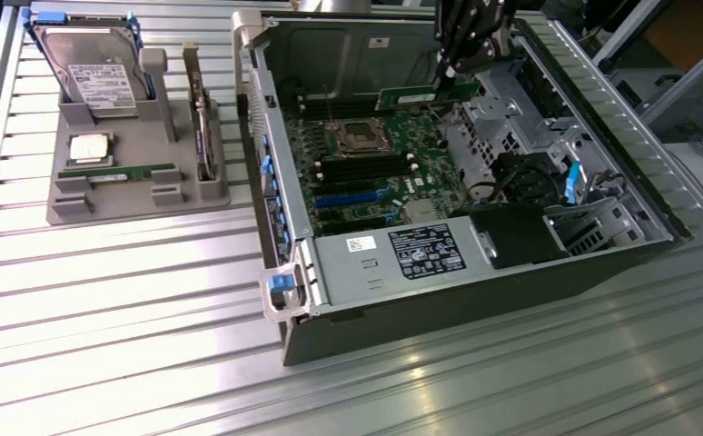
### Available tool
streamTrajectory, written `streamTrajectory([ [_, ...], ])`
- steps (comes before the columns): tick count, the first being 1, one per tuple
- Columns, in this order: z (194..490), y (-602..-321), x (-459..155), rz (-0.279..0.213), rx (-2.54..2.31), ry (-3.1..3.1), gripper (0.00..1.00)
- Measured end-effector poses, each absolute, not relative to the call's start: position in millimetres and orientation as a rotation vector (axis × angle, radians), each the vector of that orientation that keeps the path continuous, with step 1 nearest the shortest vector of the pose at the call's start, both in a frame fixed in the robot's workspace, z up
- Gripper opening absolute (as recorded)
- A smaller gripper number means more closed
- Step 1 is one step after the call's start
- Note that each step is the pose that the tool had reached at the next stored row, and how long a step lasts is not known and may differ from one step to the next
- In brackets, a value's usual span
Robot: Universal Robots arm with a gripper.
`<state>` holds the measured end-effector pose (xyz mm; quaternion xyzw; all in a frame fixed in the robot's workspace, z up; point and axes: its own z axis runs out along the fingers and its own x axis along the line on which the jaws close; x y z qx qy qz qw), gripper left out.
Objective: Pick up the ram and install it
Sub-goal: 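Insert the ram into the slot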
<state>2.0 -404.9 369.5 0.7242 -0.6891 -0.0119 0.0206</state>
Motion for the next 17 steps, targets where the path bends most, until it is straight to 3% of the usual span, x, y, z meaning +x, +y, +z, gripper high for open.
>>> streamTrajectory([
  [17, 362.9, -404.9, 2.0, -0.037, 2.246, -2.137, 0.12],
])
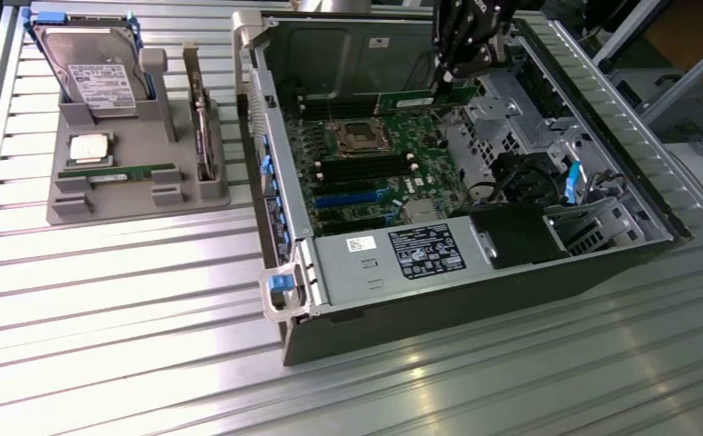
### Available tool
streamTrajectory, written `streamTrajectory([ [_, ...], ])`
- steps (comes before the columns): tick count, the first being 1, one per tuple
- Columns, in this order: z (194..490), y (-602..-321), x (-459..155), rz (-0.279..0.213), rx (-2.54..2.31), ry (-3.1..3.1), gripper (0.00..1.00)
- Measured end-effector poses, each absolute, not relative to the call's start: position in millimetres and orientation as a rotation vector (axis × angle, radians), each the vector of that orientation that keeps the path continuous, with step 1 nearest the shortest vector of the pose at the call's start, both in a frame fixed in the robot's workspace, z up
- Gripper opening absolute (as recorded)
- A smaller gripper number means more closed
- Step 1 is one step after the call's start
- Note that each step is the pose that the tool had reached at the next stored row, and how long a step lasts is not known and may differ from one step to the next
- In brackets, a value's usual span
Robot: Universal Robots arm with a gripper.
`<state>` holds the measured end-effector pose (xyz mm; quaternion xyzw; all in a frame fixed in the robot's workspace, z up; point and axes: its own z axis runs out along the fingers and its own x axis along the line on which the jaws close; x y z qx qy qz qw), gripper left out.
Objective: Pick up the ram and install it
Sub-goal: 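Insert the ram into the slot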
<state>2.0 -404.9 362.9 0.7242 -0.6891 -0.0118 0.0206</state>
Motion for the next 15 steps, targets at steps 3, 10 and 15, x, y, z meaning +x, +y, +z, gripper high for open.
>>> streamTrajectory([
  [3, 361.8, -404.9, 2.0, -0.037, 2.246, -2.137, 0.12],
  [10, 358.3, -404.9, 2.0, -0.037, 2.246, -2.137, 0.12],
  [15, 356.4, -404.9, 2.0, -0.037, 2.246, -2.137, 0.12],
])
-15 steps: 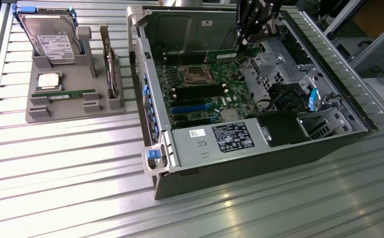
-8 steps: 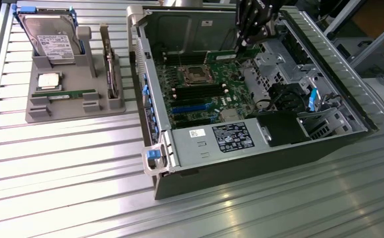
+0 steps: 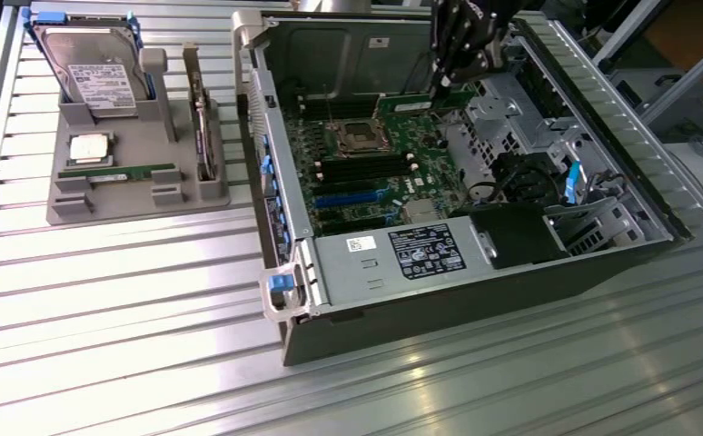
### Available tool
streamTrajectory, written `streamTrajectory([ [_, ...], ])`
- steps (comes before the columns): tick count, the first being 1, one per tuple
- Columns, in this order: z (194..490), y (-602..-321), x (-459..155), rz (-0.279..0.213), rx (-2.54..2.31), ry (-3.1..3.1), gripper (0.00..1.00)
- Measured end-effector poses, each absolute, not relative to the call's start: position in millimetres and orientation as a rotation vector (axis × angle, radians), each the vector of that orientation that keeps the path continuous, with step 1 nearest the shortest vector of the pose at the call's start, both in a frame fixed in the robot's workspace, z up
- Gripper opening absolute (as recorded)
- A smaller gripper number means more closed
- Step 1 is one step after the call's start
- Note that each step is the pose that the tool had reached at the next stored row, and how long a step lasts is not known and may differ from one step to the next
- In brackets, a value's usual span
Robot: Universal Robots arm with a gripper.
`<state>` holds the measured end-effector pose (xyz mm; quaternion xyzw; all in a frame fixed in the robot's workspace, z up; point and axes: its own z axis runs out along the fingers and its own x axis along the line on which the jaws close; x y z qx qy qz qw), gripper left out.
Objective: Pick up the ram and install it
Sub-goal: 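Insert the ram into the slot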
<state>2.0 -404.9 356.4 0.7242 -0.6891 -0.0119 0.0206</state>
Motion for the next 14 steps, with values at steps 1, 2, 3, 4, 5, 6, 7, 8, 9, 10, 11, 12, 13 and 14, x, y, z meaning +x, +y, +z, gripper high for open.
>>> streamTrajectory([
  [1, 355.9, -404.9, 2.0, -0.037, 2.246, -2.137, 0.12],
  [2, 355.3, -404.9, 2.0, -0.037, 2.246, -2.137, 0.12],
  [3, 354.6, -404.9, 2.0, -0.037, 2.246, -2.137, 0.12],
  [4, 353.6, -404.9, 2.0, -0.037, 2.246, -2.137, 0.12],
  [5, 353.1, -404.9, 2.0, -0.037, 2.246, -2.137, 0.12],
  [6, 352.5, -404.9, 2.0, -0.037, 2.246, -2.137, 0.12],
  [7, 352.1, -404.9, 2.0, -0.037, 2.246, -2.137, 0.12],
  [8, 351.6, -404.9, 2.0, -0.037, 2.246, -2.137, 0.12],
  [9, 351.1, -404.9, 2.0, -0.037, 2.246, -2.137, 0.12],
  [10, 350.6, -404.9, 2.0, -0.037, 2.246, -2.137, 0.12],
  [11, 350.3, -404.9, 2.0, -0.037, 2.246, -2.137, 0.12],
  [12, 350.0, -404.9, 2.0, -0.037, 2.246, -2.137, 0.12],
  [13, 349.5, -404.9, 2.0, -0.037, 2.246, -2.137, 0.12],
  [14, 349.0, -404.9, 2.0, -0.037, 2.246, -2.137, 0.12],
])
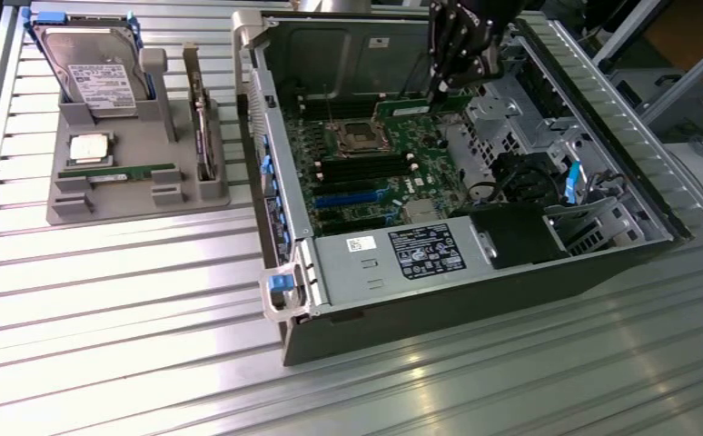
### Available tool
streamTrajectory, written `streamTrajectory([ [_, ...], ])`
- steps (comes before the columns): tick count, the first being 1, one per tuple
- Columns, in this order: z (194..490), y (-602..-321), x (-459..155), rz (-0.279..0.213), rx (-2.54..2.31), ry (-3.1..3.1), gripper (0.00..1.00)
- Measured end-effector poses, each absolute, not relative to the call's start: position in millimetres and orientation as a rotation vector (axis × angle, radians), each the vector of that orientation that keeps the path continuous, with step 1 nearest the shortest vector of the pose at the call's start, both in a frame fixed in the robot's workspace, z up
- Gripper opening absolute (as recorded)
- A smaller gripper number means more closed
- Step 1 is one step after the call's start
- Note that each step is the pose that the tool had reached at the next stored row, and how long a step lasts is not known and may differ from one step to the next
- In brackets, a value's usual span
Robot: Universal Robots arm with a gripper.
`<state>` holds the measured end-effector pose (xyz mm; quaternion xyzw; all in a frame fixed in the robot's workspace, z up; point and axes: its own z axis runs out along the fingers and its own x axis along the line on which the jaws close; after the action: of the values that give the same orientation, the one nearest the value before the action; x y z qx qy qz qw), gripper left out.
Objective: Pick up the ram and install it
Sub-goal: 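Insert the ram into the slot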
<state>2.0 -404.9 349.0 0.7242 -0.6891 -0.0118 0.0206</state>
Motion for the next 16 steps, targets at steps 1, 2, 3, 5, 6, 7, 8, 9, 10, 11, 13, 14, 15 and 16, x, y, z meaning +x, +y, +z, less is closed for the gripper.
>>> streamTrajectory([
  [1, 348.5, -404.9, 2.0, -0.037, 2.246, -2.137, 0.12],
  [2, 348.3, -404.9, 2.0, -0.037, 2.246, -2.137, 0.12],
  [3, 348.0, -404.9, 2.0, -0.037, 2.246, -2.137, 0.12],
  [5, 346.6, -404.9, 2.0, -0.037, 2.246, -2.137, 0.12],
  [6, 346.4, -404.9, 2.0, -0.037, 2.246, -2.137, 0.12],
  [7, 346.1, -404.9, 2.0, -0.037, 2.246, -2.137, 0.12],
  [8, 345.6, -404.9, 2.0, -0.037, 2.246, -2.137, 0.12],
  [9, 345.2, -404.9, 2.0, -0.037, 2.246, -2.137, 0.12],
  [10, 344.7, -404.9, 2.0, -0.037, 2.246, -2.137, 0.12],
  [11, 344.3, -404.9, 2.0, -0.037, 2.246, -2.137, 0.12],
  [13, 342.9, -404.9, 2.0, -0.037, 2.246, -2.137, 0.12],
  [14, 342.2, -404.9, 2.0, -0.037, 2.246, -2.137, 0.12],
  [15, 341.7, -404.9, 2.0, -0.037, 2.246, -2.137, 0.12],
  [16, 341.0, -404.9, 2.0, -0.037, 2.246, -2.137, 0.12],
])
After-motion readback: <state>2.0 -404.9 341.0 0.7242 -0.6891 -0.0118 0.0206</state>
